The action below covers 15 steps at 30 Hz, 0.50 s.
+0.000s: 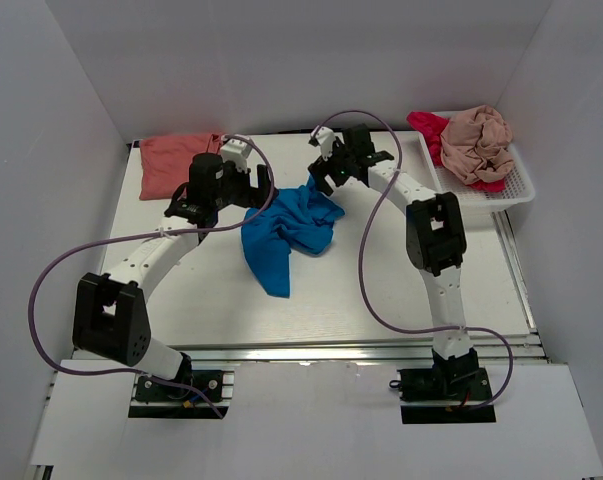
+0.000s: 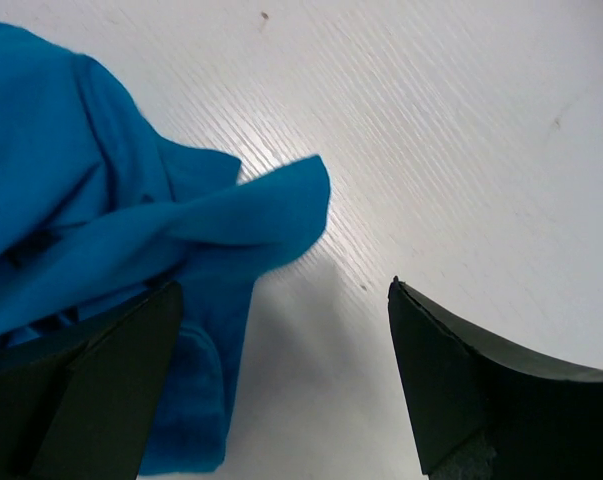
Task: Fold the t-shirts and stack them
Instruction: Flatten out the tshirt
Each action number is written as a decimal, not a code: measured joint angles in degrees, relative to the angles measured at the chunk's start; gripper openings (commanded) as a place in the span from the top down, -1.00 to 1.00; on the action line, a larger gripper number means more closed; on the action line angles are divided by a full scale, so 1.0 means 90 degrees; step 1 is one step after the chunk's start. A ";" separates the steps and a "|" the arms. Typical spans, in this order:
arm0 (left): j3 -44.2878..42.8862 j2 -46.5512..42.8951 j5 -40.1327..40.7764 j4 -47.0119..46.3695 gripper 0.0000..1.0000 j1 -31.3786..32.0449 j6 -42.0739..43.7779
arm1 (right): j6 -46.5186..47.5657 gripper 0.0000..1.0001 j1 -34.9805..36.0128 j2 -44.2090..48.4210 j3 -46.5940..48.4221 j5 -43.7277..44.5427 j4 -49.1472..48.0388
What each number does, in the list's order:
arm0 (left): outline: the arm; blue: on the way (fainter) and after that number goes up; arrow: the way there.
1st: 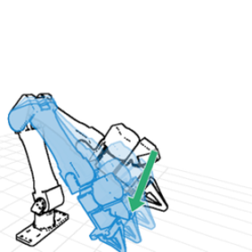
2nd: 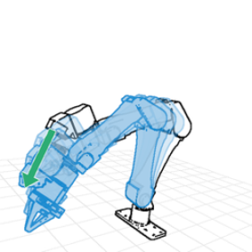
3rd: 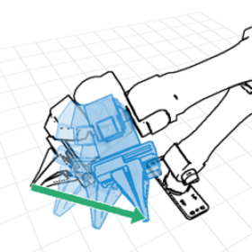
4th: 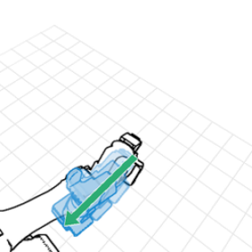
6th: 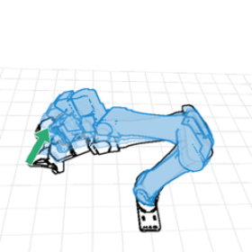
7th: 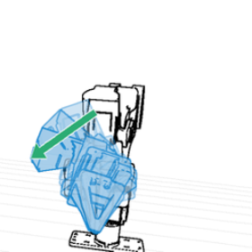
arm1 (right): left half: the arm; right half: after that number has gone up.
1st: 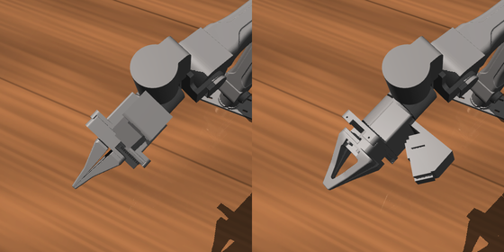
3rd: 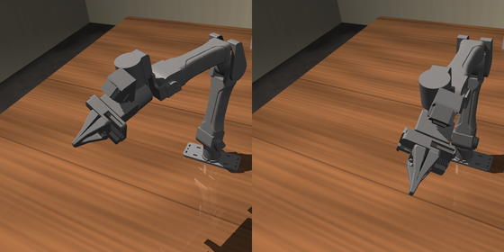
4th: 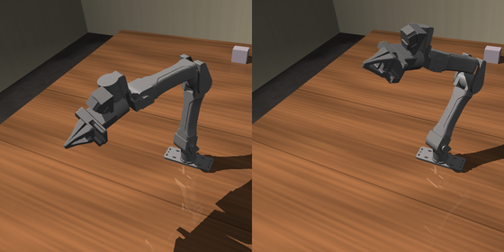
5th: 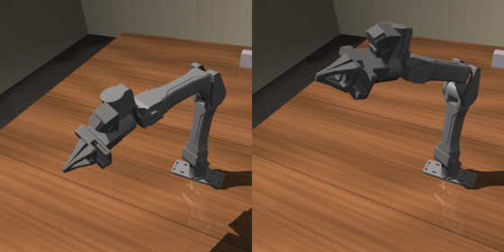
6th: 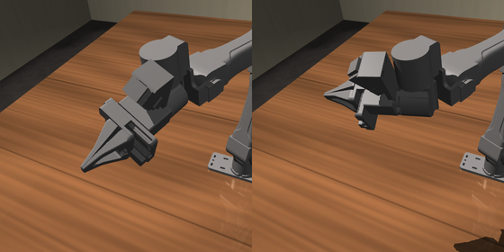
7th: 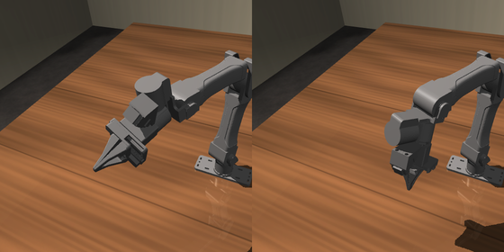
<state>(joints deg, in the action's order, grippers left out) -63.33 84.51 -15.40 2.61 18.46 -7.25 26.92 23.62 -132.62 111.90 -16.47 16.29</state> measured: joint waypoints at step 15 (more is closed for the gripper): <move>0.0019 0.0401 0.0100 0.0066 -0.96 0.0005 0.0189 | -0.0648 1.00 0.0007 -0.1360 0.1224 -0.0928 -0.0131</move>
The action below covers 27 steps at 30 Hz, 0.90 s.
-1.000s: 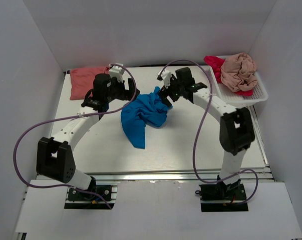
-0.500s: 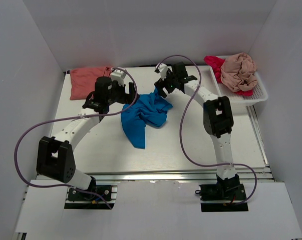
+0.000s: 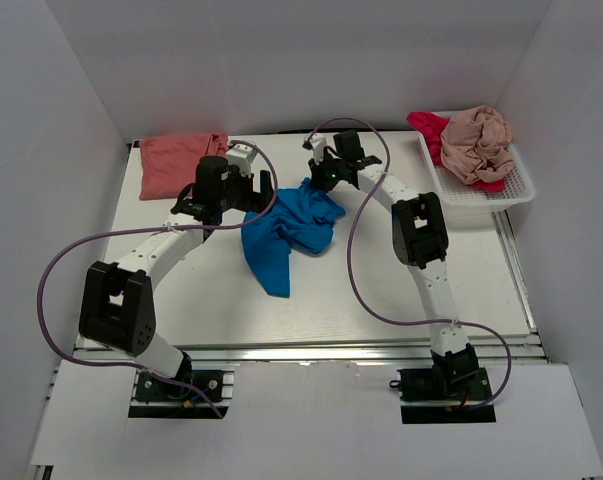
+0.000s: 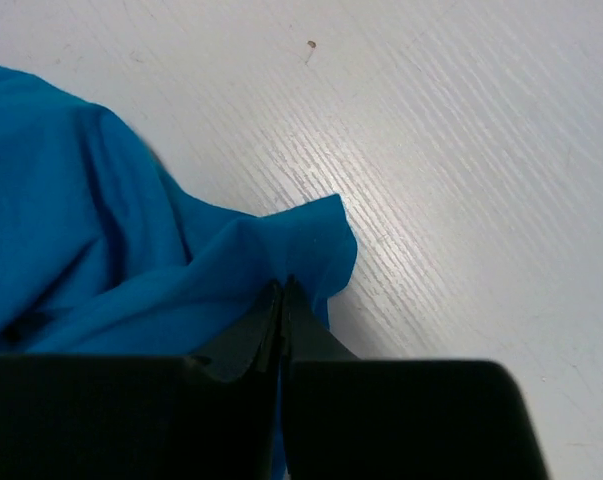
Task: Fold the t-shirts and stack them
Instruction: Flatten out the tshirt
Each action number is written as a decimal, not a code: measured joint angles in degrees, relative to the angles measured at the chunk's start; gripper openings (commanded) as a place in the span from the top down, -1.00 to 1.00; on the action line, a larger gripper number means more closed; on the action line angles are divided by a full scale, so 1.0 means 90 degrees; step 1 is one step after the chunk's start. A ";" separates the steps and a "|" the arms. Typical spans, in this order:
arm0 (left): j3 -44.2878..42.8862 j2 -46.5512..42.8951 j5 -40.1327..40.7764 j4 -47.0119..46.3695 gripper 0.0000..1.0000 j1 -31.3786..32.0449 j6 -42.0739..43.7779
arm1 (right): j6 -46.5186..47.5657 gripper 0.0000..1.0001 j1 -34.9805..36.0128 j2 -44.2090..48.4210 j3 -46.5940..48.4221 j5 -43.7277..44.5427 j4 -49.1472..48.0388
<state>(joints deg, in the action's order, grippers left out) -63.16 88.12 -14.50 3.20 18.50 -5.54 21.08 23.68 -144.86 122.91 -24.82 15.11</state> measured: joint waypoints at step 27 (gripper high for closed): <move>0.0308 -0.0367 0.0646 -0.0214 -0.96 0.0000 0.0228 | -0.0228 1.00 -0.1188 0.7393 -0.0585 -0.0347 0.0007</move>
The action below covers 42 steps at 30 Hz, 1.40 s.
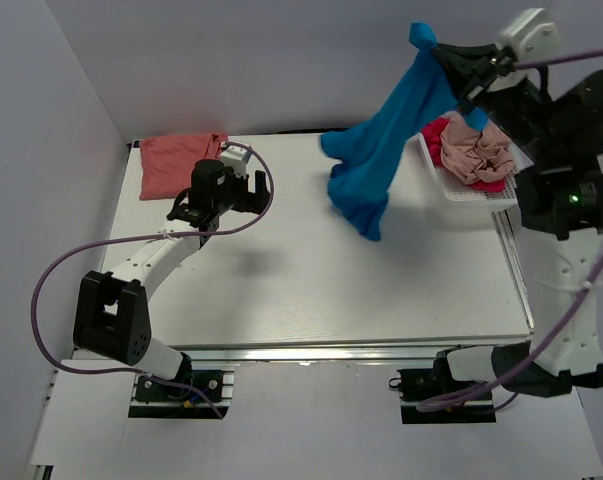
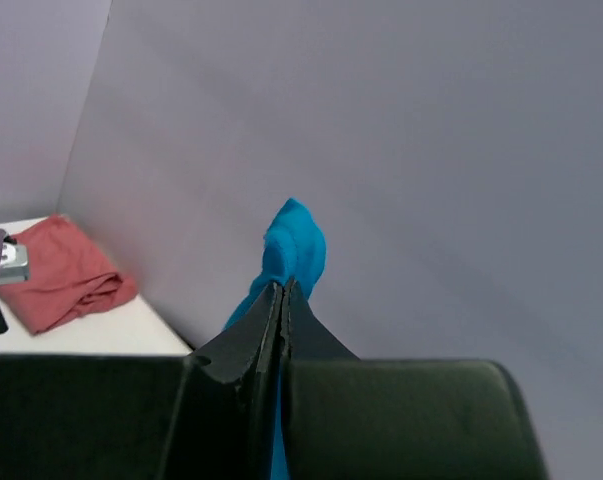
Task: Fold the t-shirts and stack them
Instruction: Flatten out the tshirt
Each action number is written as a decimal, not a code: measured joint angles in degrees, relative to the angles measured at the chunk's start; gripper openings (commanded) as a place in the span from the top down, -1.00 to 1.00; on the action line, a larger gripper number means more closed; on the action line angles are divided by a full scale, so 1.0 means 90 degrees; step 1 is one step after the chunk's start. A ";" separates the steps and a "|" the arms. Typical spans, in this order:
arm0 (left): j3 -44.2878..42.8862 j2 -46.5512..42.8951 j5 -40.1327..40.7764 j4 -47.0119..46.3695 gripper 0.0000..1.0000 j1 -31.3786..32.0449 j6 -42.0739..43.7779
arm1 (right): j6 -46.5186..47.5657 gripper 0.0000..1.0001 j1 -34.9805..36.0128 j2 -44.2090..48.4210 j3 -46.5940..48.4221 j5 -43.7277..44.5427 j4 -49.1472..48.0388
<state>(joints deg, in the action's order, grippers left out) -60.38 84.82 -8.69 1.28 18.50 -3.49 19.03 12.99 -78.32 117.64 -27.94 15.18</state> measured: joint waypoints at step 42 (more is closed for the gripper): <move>0.0000 0.0318 0.0534 -0.0160 -0.96 0.0000 0.0153 | -0.5615 1.00 -0.1098 0.0170 0.1132 -0.4908 -0.2127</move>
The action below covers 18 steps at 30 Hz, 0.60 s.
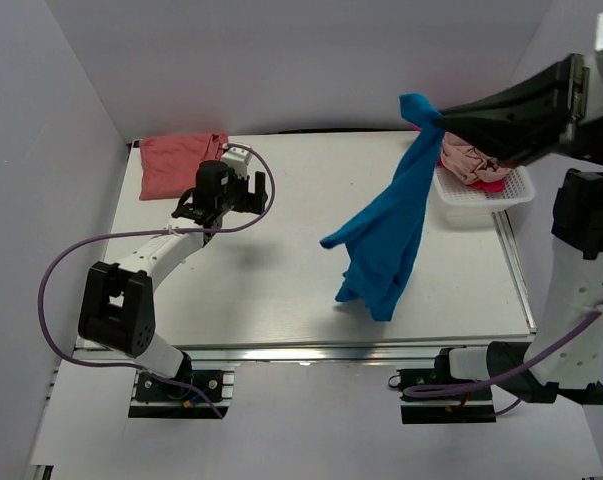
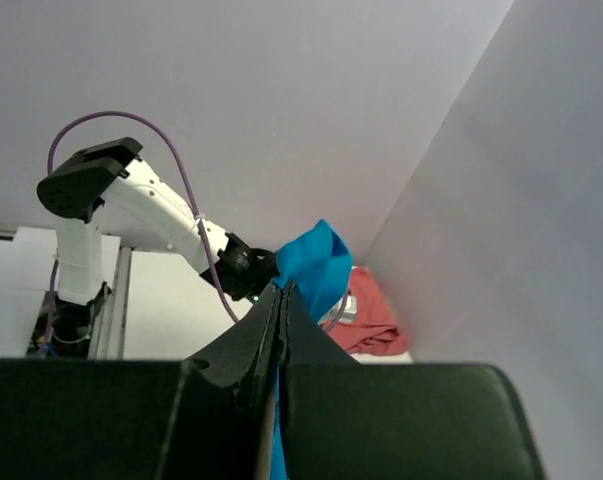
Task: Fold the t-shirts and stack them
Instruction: Flatten out the tshirt
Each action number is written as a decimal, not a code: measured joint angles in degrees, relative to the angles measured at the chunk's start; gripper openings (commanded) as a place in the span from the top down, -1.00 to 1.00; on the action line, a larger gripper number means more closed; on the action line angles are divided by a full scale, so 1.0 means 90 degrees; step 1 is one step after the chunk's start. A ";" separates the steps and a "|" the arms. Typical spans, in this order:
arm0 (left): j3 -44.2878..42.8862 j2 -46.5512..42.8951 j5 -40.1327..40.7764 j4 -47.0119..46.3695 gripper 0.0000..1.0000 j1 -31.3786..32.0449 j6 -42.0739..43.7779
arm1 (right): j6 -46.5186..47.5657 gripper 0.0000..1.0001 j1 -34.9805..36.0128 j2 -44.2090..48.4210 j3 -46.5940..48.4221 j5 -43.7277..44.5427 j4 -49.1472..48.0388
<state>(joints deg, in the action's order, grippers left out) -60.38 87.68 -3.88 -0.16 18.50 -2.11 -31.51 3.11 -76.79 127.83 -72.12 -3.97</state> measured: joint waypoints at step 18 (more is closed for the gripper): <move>0.0000 -0.0117 0.0024 -0.0049 -0.96 0.0000 0.0095 | -0.1343 1.00 -0.1809 -0.1790 0.0075 -0.0046 -0.1537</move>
<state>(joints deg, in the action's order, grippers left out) -60.38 86.63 -3.66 -0.60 18.50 -1.26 -43.59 -13.17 -92.90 128.51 -72.53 -17.80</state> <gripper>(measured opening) 0.983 0.009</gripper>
